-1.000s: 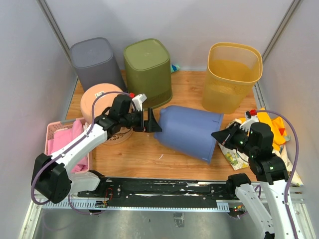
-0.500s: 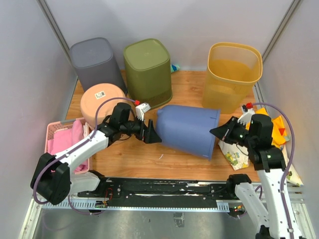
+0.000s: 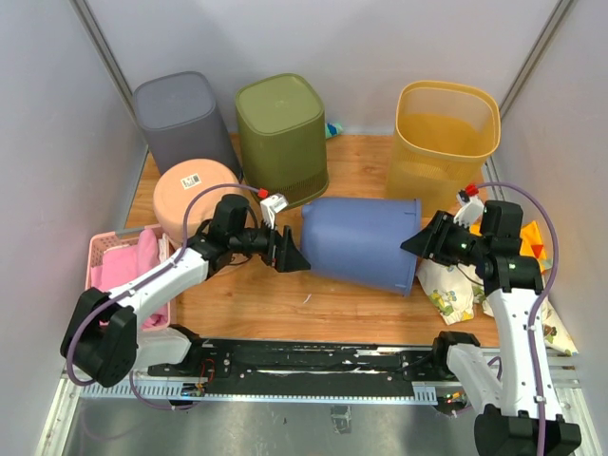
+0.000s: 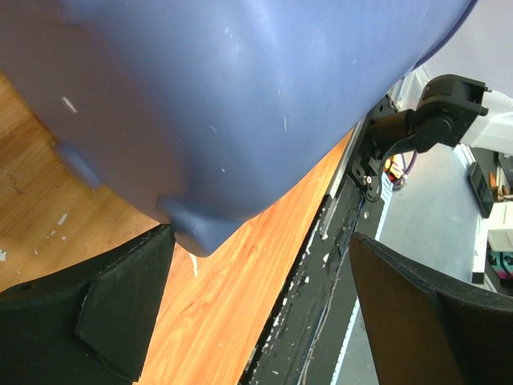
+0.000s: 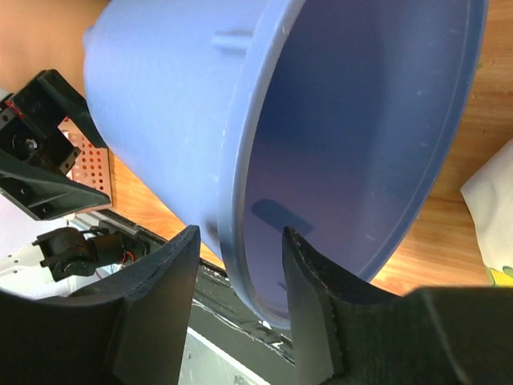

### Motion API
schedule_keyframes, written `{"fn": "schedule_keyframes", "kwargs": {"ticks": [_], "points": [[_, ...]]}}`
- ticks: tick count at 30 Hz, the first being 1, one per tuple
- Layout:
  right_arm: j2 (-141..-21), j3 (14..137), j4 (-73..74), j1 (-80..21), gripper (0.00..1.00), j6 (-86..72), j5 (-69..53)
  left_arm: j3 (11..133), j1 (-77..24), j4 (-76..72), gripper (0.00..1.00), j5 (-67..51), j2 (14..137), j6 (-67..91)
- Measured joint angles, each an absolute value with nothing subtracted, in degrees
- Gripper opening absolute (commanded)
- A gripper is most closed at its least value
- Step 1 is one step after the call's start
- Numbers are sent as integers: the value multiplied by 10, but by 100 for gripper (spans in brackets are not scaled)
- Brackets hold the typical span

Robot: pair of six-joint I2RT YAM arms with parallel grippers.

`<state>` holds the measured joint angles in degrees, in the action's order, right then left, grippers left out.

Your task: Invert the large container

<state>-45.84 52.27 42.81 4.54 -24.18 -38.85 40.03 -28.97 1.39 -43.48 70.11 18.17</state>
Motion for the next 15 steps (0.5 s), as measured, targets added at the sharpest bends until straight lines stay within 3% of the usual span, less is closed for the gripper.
{"fn": "schedule_keyframes", "kwargs": {"ticks": [3,7,12,15], "points": [[-452,523,443,45,46,-237,-377,400,-290,2,94,-434,707,187],[-436,529,458,45,30,-236,-354,400,-290,0,94,-432,709,187],[-420,529,460,45,18,-244,-342,400,-290,0,94,-430,709,187],[-415,522,452,45,4,-251,-343,400,-290,0,94,-429,710,186]]}}
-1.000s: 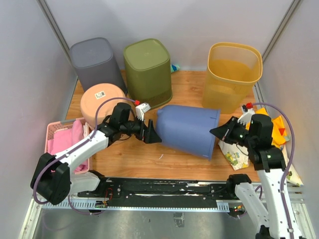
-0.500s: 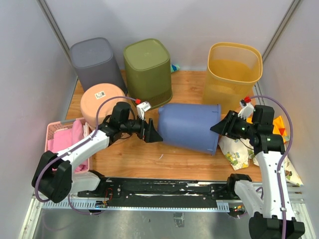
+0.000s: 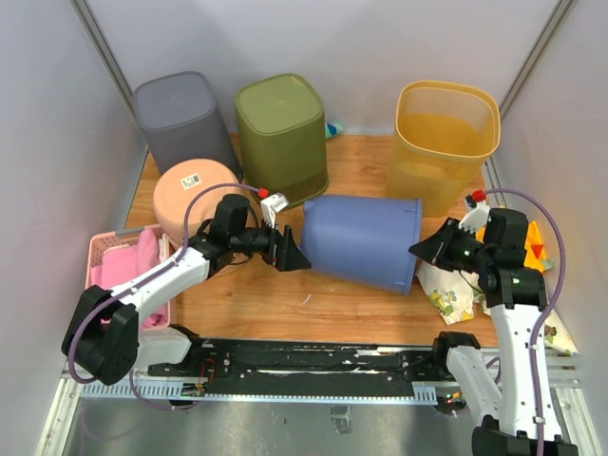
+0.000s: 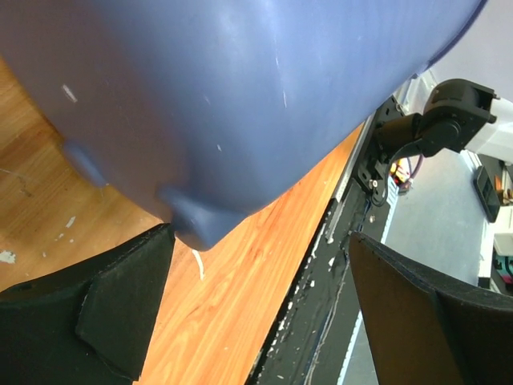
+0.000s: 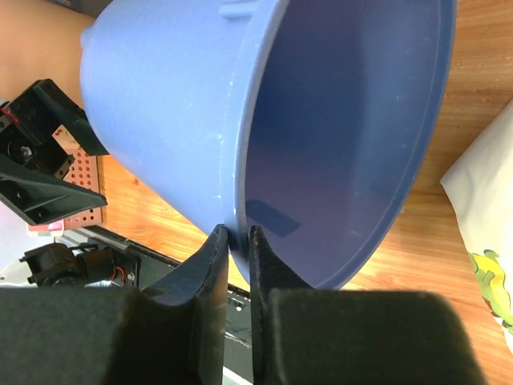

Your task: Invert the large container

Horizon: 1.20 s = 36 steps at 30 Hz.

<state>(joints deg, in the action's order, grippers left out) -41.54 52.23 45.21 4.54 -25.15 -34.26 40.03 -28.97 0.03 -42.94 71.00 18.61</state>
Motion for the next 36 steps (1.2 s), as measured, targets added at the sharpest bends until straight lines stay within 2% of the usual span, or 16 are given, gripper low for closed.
{"fn": "schedule_keyframes", "kwargs": {"ticks": [2,18,28,36], "points": [[-414,519,447,45,0,-253,-343,400,-290,1,94,-425,712,182],[-415,519,436,45,0,-243,-343,368,-286,-63,94,-349,696,188],[-415,519,436,45,0,-227,-346,375,-230,-153,96,-409,752,241],[-417,519,436,45,0,-222,-355,375,-230,-202,95,-467,823,253]]}}
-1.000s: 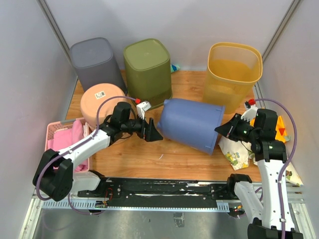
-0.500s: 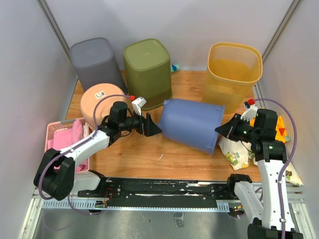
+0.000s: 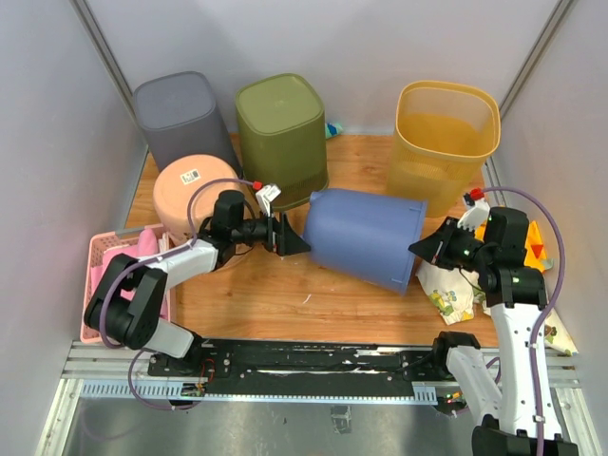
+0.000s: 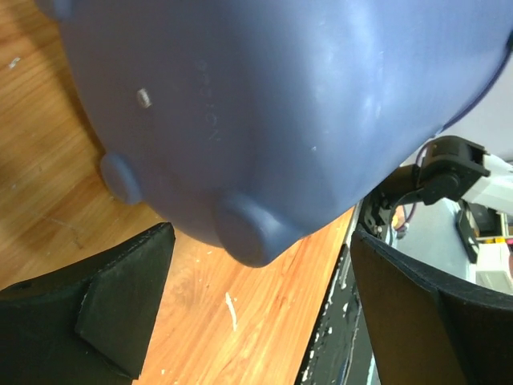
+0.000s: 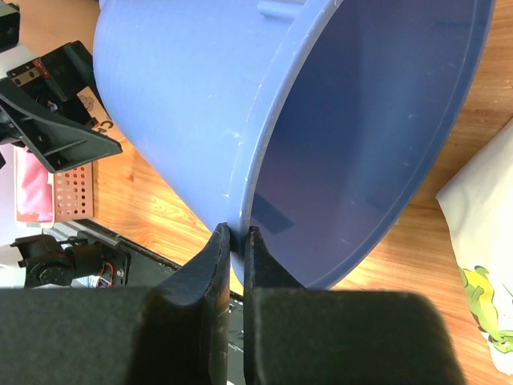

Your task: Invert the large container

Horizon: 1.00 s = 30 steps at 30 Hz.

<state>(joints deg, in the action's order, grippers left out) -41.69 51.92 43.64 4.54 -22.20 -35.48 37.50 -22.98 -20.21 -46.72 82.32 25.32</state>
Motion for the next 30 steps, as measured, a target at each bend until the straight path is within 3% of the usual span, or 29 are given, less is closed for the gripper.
{"fn": "schedule_keyframes", "kwargs": {"ticks": [12,19,30], "points": [[-420,519,433,49,0,-223,-363,370,-235,-333,90,-535,861,325],[-416,516,413,57,0,-236,-344,372,-247,-319,89,-517,840,367],[-397,462,262,76,0,-341,-282,382,-274,-264,89,-455,727,440]]}}
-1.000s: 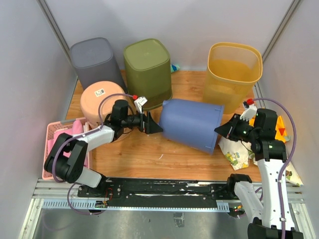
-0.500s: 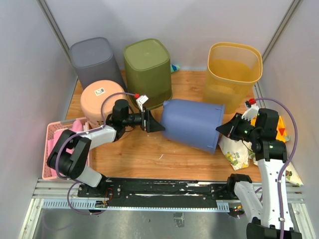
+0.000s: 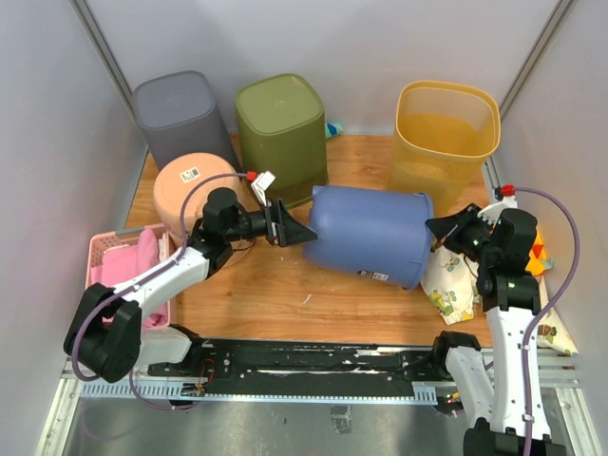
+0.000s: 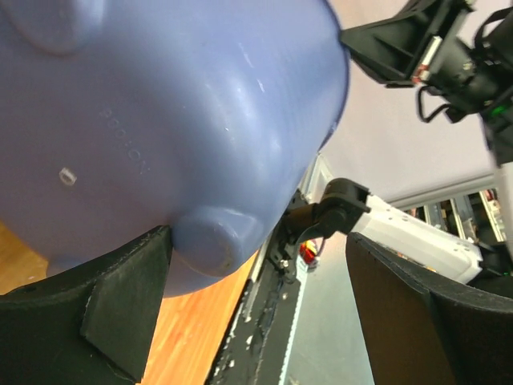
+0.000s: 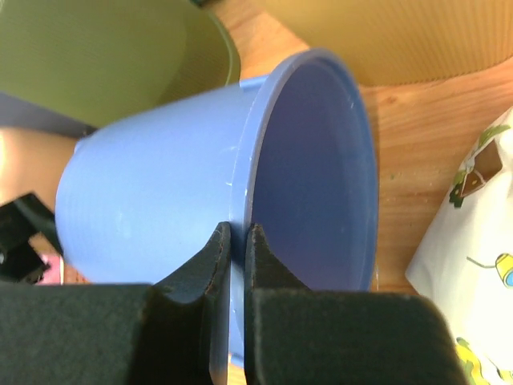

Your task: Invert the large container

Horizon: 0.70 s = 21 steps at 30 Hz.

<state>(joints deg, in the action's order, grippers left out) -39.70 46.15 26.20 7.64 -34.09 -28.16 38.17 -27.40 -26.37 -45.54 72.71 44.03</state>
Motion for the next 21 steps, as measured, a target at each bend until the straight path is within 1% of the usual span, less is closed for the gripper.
{"fn": "schedule_keyframes", "kwargs": {"ticks": [5,8,10,17,21], "points": [[-397,416,170,81,1,-403,-257,416,-287,-256,89,-450,701,467],[-396,385,125,58,3,-467,-346,465,-329,-301,89,-481,694,495],[-396,366,108,45,4,-502,-380,492,-361,-331,90,-501,687,505],[-388,306,17,31,3,-593,-401,520,-388,-365,89,-511,694,520],[-390,278,-38,31,0,-631,-406,530,-388,-322,90,-502,697,506]]}}
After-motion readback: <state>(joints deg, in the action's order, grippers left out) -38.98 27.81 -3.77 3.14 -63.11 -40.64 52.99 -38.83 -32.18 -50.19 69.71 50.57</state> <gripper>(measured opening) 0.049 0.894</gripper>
